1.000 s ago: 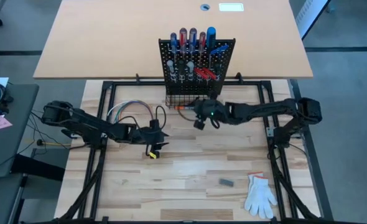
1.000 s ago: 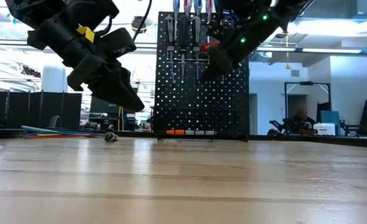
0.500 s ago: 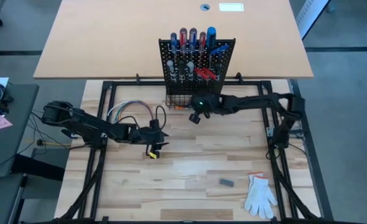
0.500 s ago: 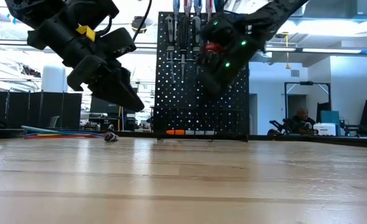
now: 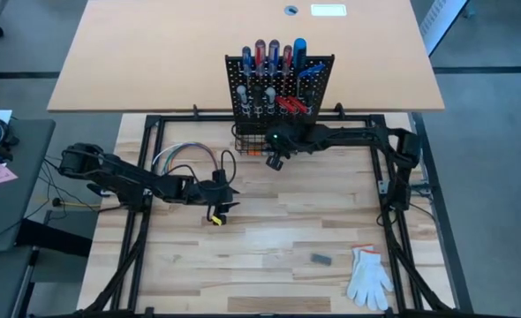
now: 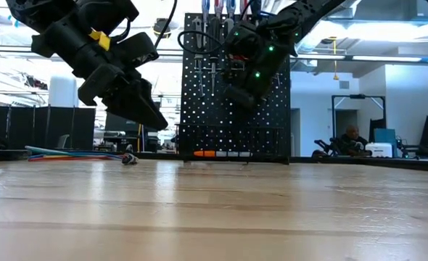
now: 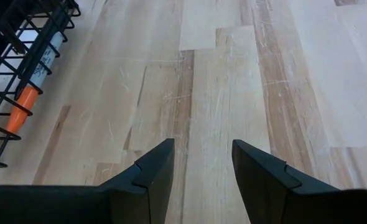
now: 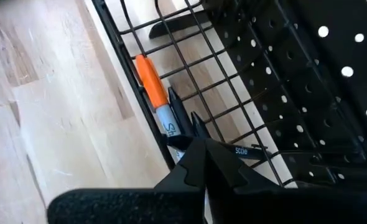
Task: Hang tools onto peg board
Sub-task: Put the black pen into the black basket
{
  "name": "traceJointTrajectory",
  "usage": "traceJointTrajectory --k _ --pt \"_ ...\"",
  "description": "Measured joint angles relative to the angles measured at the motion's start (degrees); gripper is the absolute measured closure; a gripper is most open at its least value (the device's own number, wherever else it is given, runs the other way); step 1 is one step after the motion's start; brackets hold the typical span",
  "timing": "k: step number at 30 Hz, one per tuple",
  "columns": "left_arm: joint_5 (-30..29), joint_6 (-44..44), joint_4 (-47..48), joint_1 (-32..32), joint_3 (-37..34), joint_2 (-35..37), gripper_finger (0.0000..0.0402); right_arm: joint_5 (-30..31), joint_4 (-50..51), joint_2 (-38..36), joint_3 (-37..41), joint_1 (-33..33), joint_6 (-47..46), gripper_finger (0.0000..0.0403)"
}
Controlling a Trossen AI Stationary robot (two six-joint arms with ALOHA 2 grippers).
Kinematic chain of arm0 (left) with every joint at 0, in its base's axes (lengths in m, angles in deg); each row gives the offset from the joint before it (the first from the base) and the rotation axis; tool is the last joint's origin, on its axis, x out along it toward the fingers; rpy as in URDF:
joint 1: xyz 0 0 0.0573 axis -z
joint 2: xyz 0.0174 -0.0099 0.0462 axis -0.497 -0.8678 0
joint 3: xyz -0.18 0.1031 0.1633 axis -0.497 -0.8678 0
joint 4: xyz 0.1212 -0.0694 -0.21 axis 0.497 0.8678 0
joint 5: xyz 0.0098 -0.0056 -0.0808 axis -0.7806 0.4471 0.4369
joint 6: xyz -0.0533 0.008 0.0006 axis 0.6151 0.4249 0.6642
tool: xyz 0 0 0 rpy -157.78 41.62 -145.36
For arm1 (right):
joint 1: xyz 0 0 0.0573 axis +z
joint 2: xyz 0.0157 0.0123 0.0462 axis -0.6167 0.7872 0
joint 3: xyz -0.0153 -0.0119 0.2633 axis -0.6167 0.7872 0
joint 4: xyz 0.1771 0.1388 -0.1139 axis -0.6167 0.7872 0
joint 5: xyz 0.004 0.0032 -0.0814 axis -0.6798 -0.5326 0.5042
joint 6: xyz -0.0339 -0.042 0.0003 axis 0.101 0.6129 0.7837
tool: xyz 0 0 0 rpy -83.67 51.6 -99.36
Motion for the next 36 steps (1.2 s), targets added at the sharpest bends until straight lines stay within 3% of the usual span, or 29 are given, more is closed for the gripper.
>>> traceJointTrajectory --k 8,14,24,28,36 --pt "0.0 -0.07 -0.26 0.0 0.0 -0.02 0.0247 -5.89 -4.83 0.03 0.0 -1.06 0.69 0.0399" --pt "0.0 -0.09 -0.28 0.0 0.0 -0.02 0.0247 -6.12 -6.25 -1.83 0.04 -0.65 8.89 0.0392" --pt "0.0 -0.11 -0.25 0.0 0.0 -0.02 0.0247 -3.49 4.82 -5.73 0.02 0.13 19.48 0.0296" --pt "0.0 0.0 -0.22 0.0 0.0 -0.02 0.0247 1.01 5.02 -3.53 0.06 -0.19 25.23 0.0258" --pt "0.0 0.05 -0.23 0.0 0.0 -0.02 0.0247 2.67 2.94 -1.85 0.02 -0.76 32.27 0.0237"
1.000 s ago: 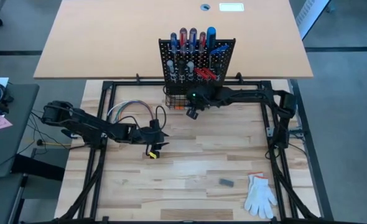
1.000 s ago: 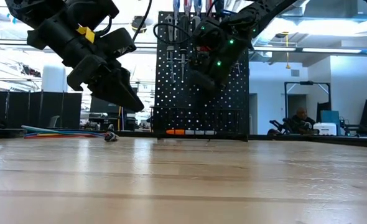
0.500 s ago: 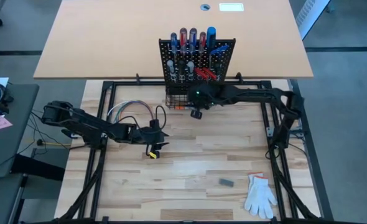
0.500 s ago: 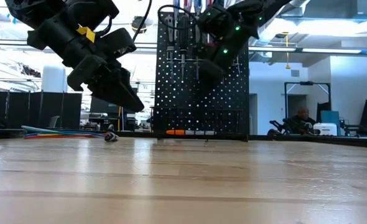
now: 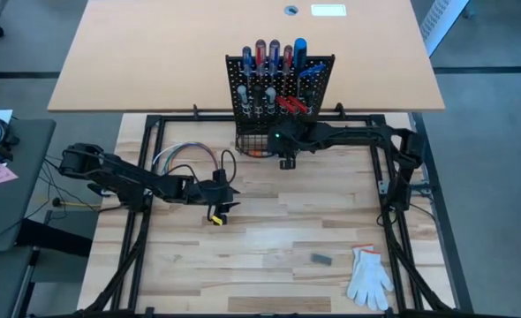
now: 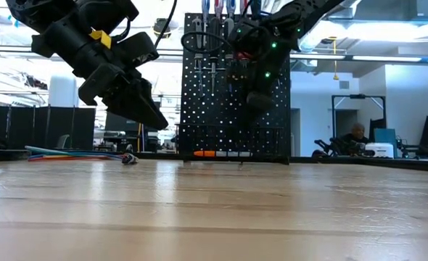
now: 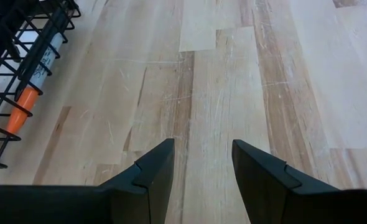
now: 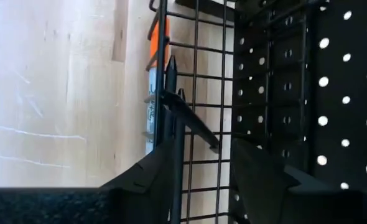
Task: Hang tools onto peg board
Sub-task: Put the black pen into the black basket
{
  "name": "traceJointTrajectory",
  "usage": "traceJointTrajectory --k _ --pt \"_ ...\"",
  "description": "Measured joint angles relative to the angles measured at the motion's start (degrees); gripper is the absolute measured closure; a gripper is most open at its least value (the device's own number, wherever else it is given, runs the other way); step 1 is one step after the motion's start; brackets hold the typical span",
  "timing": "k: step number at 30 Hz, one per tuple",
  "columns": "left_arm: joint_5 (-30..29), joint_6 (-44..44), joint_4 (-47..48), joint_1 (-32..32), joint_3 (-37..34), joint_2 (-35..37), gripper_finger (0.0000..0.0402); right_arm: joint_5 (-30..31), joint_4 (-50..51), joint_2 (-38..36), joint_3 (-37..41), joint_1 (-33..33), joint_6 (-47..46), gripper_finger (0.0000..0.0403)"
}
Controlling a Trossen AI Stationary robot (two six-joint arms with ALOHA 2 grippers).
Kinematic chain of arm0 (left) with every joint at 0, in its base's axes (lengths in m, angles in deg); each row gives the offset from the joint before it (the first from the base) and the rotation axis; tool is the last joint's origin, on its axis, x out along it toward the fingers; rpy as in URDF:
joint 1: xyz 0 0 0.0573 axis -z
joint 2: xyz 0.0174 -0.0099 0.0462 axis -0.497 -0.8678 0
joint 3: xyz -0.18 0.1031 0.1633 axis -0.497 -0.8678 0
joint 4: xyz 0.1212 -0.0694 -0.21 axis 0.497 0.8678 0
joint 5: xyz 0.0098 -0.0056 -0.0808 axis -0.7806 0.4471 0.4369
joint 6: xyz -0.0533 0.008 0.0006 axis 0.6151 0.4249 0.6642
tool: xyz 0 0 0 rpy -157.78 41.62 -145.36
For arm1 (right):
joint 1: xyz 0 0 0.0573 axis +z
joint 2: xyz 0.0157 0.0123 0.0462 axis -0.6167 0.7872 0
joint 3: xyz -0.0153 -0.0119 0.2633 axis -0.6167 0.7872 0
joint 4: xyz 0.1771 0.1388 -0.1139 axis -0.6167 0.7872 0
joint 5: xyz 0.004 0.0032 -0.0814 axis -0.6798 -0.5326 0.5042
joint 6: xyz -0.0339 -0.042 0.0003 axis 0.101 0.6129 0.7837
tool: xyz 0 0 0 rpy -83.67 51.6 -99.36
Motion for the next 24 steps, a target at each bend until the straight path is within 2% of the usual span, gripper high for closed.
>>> traceJointTrajectory --k 17,24 --pt "-0.02 -0.23 0.06 -0.02 0.0 0.0 0.0247 -0.5 -5.75 4.28 -0.09 -0.59 15.28 0.0249" --pt "-0.02 -0.58 0.23 -0.01 0.0 -0.02 0.0247 -0.04 -7.5 5.66 -0.04 -1.03 17.06 0.0271"
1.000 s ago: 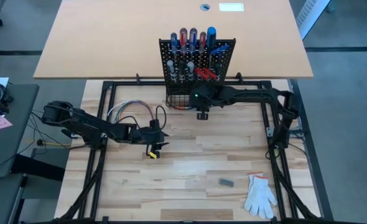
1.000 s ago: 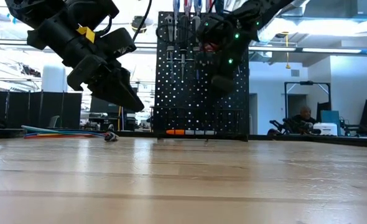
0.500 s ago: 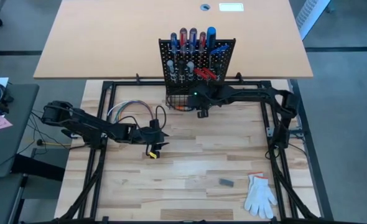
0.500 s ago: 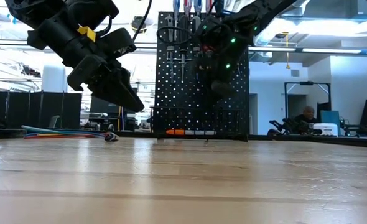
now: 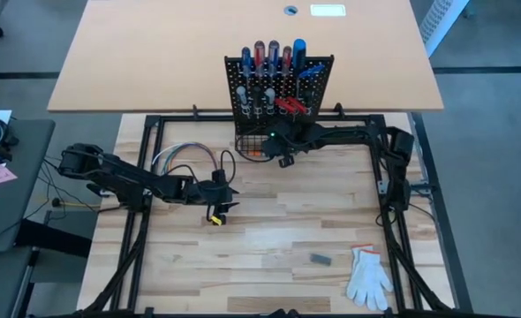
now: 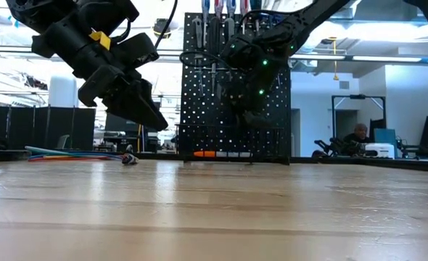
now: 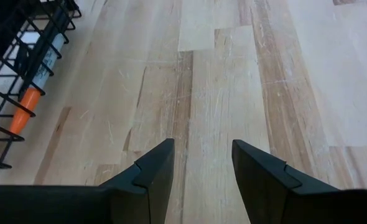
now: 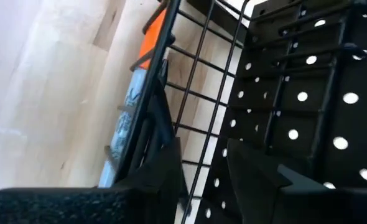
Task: Hang tools onto peg board
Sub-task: Put the black pen into the black basket, then adjust the black peg board
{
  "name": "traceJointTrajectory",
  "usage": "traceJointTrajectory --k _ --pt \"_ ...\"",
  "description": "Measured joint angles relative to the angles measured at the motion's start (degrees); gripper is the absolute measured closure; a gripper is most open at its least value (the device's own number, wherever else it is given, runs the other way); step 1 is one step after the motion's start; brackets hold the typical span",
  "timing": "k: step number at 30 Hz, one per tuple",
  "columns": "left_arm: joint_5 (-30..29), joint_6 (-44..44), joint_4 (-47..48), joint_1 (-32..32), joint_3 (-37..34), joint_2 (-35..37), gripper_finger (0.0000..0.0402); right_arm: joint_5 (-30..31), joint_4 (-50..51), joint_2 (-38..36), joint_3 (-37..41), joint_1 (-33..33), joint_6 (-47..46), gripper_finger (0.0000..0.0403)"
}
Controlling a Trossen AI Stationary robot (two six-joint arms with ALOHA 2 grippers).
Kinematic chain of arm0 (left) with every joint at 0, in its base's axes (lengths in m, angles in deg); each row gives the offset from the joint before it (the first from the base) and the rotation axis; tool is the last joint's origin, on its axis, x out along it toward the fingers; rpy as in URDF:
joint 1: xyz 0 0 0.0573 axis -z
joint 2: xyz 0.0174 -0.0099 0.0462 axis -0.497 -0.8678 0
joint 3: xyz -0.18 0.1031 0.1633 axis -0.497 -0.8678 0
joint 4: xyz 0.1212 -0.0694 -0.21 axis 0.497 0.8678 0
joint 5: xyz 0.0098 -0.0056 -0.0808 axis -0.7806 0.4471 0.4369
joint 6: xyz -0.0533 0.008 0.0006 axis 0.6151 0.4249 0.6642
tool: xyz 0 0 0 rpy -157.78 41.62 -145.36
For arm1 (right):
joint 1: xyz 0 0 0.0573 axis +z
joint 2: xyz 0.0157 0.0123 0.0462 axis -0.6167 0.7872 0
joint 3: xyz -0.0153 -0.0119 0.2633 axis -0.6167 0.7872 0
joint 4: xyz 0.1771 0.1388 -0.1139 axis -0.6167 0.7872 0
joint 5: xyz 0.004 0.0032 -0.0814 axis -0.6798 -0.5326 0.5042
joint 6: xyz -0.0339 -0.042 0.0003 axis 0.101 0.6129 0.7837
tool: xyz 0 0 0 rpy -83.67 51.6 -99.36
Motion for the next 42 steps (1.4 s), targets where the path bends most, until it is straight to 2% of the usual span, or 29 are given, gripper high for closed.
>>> traceJointTrajectory --k 10,16,20,29,36,42 --pt "0.02 -0.22 -0.32 0.01 0.0 0.0 0.0247 0.73 3.27 -0.63 -0.59 0.5 -2.82 0.0293" --pt "0.01 -0.57 -0.39 0.01 0.0 0.0 0.0247 -4.39 3.76 -0.19 -0.63 -1.41 -1.88 0.0295" --pt "0.0 -0.85 -0.39 0.01 0.0 0.0 0.0247 -8.14 3.81 -0.09 -0.63 -3.27 -4.92 0.0295" --pt "0.01 -1.38 -0.32 0.01 0.0 0.0 0.0247 -7.78 5.75 -2.98 -1.17 -2.33 -12.39 0.0295" --pt "0.01 -1.31 -0.06 0.05 0.0 0.0 0.0247 -8.19 18.66 -11.89 -1.79 3.22 -20.58 0.0295" --pt "0.02 -0.42 0.98 0.75 0.0 0.02 0.0247 -8.07 37.84 -21.2 -0.58 12.46 -33.47 0.0297"
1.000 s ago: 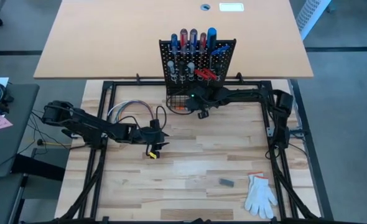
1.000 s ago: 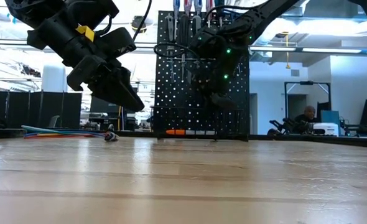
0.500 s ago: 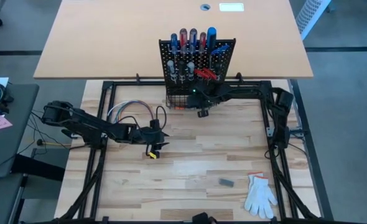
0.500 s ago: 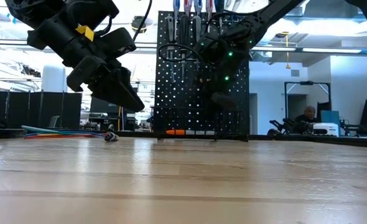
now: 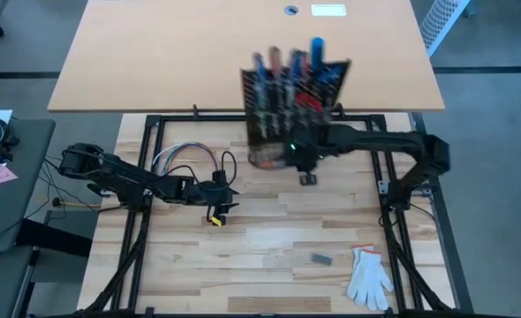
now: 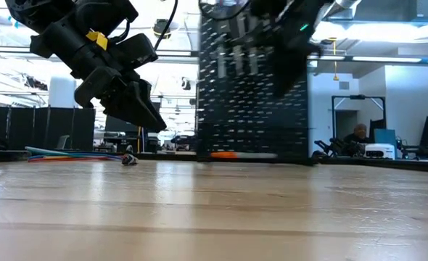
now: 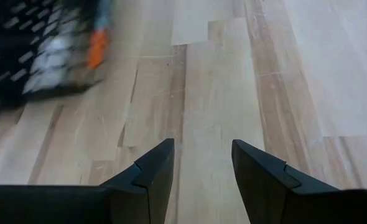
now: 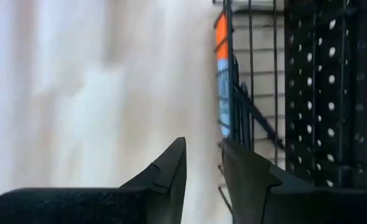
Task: Hang tools onto peg board
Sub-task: Adjust the black peg board
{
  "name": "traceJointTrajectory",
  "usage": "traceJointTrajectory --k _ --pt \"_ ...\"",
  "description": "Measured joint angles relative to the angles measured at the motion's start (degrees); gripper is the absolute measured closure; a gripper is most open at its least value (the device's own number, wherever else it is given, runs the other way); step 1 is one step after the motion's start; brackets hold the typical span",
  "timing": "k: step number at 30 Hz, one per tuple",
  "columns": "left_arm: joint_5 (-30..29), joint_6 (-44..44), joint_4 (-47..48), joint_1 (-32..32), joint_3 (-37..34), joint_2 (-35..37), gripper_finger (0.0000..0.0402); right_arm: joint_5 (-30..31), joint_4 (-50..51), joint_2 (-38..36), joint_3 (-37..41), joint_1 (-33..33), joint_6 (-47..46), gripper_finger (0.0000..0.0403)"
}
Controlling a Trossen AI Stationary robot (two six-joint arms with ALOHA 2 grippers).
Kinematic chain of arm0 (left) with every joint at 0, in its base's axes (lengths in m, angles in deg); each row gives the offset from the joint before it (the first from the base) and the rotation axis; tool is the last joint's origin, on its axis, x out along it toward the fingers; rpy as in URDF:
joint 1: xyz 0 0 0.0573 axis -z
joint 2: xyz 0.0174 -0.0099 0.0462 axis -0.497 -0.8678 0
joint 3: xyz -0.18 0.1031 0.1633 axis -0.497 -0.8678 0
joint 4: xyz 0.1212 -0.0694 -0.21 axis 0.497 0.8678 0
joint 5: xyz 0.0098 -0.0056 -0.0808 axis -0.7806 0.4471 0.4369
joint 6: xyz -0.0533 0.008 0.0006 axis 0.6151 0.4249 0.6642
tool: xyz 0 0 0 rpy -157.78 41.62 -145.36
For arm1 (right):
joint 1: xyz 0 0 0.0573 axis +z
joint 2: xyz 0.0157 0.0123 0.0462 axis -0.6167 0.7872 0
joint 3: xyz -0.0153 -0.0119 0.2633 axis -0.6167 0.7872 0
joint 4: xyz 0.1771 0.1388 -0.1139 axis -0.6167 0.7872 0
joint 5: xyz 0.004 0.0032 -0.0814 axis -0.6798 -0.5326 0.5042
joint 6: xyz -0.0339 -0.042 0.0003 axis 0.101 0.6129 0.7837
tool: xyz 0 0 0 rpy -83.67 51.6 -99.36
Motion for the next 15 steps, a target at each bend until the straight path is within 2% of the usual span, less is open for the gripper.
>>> traceJointTrajectory --k 2,6,10,15 --pt "0.0 0.01 0.06 0.07 0.0 0.0 0.0247 1.18 1.0 -3.26 1.96 3.53 -3.62 0.0302" --pt "-0.23 -0.29 -0.29 0.05 0.0 0.0 0.0247 5.71 -4.57 -7.49 8.48 8.65 -4.44 0.0313" --pt "-0.63 -0.87 -1.43 0.05 0.25 0.0 0.0247 8.18 -12.2 -8.0 12.46 9.14 -3.64 0.0325" --pt "-0.85 -2.13 -1.46 -0.1 1.63 0.0 0.0247 9.2 -13.08 -4.92 12.96 8.37 -2.79 0.033"
